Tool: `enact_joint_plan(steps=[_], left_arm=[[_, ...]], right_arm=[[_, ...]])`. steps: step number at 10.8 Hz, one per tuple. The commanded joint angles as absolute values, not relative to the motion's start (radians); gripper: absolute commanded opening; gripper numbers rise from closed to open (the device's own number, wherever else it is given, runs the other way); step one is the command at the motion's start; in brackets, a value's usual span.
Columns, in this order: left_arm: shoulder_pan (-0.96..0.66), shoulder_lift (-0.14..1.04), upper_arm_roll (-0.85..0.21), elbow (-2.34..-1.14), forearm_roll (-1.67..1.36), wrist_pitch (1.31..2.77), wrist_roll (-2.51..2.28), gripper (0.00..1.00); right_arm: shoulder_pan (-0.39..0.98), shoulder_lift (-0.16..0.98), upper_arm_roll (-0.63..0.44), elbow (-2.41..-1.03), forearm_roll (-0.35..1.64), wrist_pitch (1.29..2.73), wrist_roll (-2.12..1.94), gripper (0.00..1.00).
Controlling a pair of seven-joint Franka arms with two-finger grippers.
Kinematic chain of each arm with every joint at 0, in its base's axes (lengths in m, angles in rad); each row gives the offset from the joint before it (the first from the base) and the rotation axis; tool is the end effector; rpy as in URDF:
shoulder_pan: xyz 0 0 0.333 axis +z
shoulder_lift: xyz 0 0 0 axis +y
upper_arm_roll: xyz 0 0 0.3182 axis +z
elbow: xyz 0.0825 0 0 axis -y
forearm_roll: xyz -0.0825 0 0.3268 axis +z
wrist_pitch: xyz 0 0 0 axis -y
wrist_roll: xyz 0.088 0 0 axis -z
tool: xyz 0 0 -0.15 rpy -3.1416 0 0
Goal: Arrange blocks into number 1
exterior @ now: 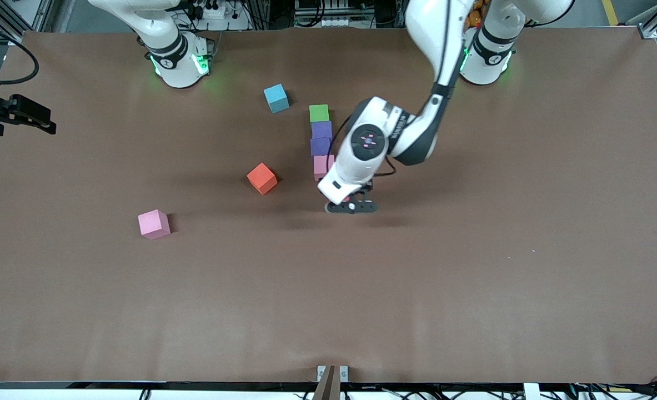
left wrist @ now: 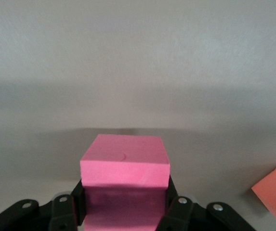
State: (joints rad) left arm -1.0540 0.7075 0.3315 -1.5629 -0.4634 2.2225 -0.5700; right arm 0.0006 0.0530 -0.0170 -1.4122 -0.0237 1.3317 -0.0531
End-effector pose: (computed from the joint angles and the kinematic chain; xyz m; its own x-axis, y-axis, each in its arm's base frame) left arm 0.4541 -0.4799 0.2391 0.9945 0.0505 -0.0920 0.0616 -0.9906 0.1223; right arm 0.4826 -0.0116 0.6025 0.9905 0.0311 -0.1341 0.0337 -0.9993 0.0174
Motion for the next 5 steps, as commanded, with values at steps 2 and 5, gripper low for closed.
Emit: enact_joint_plan(steps=[2, 5], left_arm=[[-1.114, 0.778, 0.37, -1.494, -0.489, 2.195, -0.637, 0.0], [-1.126, 0.782, 0.37, -1.494, -0.489, 2.195, -0.637, 0.0]], right_arm=[[0.002, 0.032, -0.014, -1.437, -0.043, 1.341, -0.058, 1.0], [0.002, 0.032, -0.014, -1.437, -0.043, 1.341, -0.058, 1.0]])
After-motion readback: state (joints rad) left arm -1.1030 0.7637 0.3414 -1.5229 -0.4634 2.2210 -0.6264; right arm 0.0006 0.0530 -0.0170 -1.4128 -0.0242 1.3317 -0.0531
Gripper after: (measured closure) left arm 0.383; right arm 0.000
